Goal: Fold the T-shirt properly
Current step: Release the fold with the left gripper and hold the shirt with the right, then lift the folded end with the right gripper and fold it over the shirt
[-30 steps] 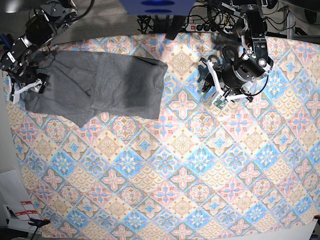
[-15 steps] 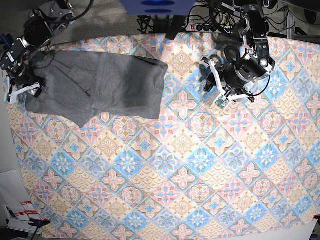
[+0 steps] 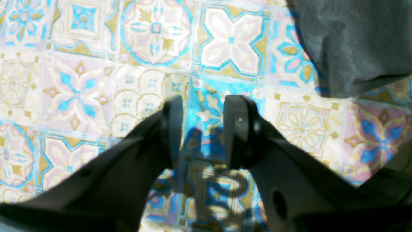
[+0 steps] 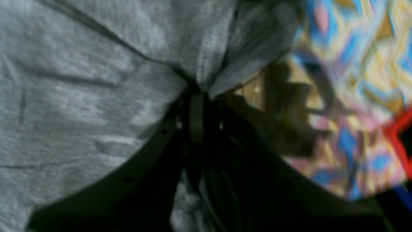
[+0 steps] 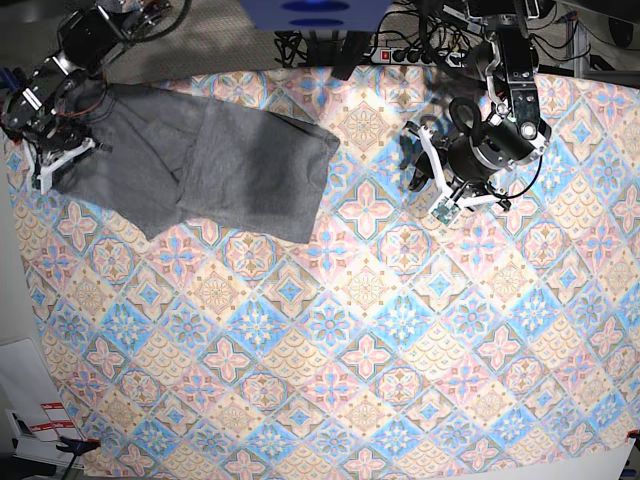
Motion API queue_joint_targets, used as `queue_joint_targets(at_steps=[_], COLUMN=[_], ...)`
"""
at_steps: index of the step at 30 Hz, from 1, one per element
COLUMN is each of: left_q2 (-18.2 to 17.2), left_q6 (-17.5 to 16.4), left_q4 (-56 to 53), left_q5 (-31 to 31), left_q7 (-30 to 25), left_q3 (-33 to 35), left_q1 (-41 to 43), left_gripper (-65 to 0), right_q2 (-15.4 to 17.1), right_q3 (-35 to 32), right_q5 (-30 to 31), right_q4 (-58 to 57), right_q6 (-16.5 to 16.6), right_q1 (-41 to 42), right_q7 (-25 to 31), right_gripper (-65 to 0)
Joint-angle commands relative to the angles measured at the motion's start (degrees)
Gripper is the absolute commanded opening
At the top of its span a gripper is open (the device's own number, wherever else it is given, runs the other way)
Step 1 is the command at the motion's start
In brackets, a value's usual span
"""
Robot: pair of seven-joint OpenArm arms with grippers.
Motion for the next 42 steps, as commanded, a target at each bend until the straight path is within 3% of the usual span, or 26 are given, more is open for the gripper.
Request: queue_joint_targets(at_steps=[1, 5, 19, 26, 36, 42], left_q2=[-0.19, -0.19, -0.28, -0.28, -0.37, -0.28], left_q6=[0.12, 0.12, 0.12, 0.12, 0.12, 0.12], left_q4=[0.84, 0.84, -6.37, -8.04, -9.10, -12.53], left_q5=[-0.59, -0.59, -0.50, -0.50, -0.50, 2.05], left_q7=[-1.09, -1.09, -1.09, -1.09, -1.09, -1.44], left_q3=[-0.11, -0.11, 0.86, 0.95, 0.95, 0.95], left_q1=[-0.41, -0.41, -0.41, -0.58, -1.46, -1.73], left_gripper=[-44.6, -44.5, -44.3, -44.3, -44.3, -44.3], right_q2=[0.50, -0.73, -3.54, -3.72, -3.90, -7.24], right_q3=[-0.04, -1.98, -12.09, -22.20, -43.38, -47.25], right_q5=[0.67, 0.58, 0.58, 0.58, 0.58, 0.49], right_q4=[4.48, 14.86, 33.76, 37.36, 40.00, 40.70], right_q6=[0.03, 0.03, 0.03, 0.03, 0.03, 0.03], right_q1=[-0.42, -1.12, -2.70, -7.19, -9.65, -8.42], right_q7=[0.13, -5.67, -15.52, -16.04, -15.78, -15.78], right_gripper=[-62.9, -62.9, -62.9, -62.9, -62.8, -62.8])
